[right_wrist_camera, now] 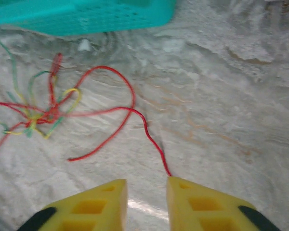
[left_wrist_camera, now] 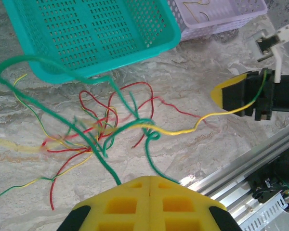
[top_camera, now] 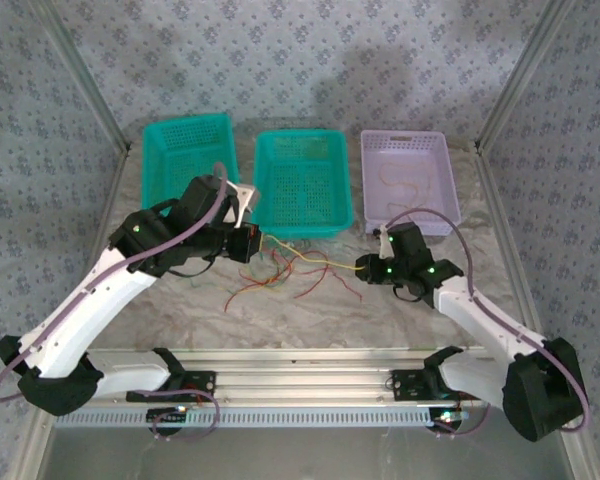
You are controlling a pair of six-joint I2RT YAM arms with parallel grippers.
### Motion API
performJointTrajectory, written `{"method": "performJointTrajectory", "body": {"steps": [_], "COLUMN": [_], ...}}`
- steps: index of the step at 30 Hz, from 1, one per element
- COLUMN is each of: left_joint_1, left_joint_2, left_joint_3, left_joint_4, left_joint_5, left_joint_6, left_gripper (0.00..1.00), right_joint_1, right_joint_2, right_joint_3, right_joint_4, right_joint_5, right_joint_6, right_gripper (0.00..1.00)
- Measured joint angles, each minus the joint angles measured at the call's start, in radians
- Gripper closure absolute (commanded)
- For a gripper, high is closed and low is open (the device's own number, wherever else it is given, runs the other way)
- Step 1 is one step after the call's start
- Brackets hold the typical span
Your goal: Untangle the cables
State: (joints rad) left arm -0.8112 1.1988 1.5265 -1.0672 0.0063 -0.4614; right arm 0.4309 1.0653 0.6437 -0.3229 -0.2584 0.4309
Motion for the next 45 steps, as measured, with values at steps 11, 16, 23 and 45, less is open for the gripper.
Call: {"method": "performJointTrajectory", "body": {"steps": [11,16,23,45], "left_joint_1": [0.000,0.000,0.000,0.000], "left_joint_2": [0.037,0.051,0.053,0.048], "left_joint_3": [-0.053,-0.065,-0.082,-0.138], "left_joint_4": [0.036,0.059,0.079,0.090], "left_joint_5": [0.038,0.053,0.053,-0.057], "left_joint_6": [-0.020,-0.027,-0.030,-0.020], "left_gripper": [1.00,1.00,1.00,1.00], "right_joint_1": [0.022,0.063,0.088,0.113], "right_joint_2": [-0.155,-0.131,-0.131,-0.302], "right_joint_3": [-0.006,-0.006,-0.009,0.119], "right_joint_4": [0.138,0.224,0.323,-0.109], "right_joint_5": [-0.196,-0.280,-0.307,0.581], "right_joint_6": [-0.002,0.031,0.083,0.052], "right_gripper": [0.42,0.37,0.34,0.29]}}
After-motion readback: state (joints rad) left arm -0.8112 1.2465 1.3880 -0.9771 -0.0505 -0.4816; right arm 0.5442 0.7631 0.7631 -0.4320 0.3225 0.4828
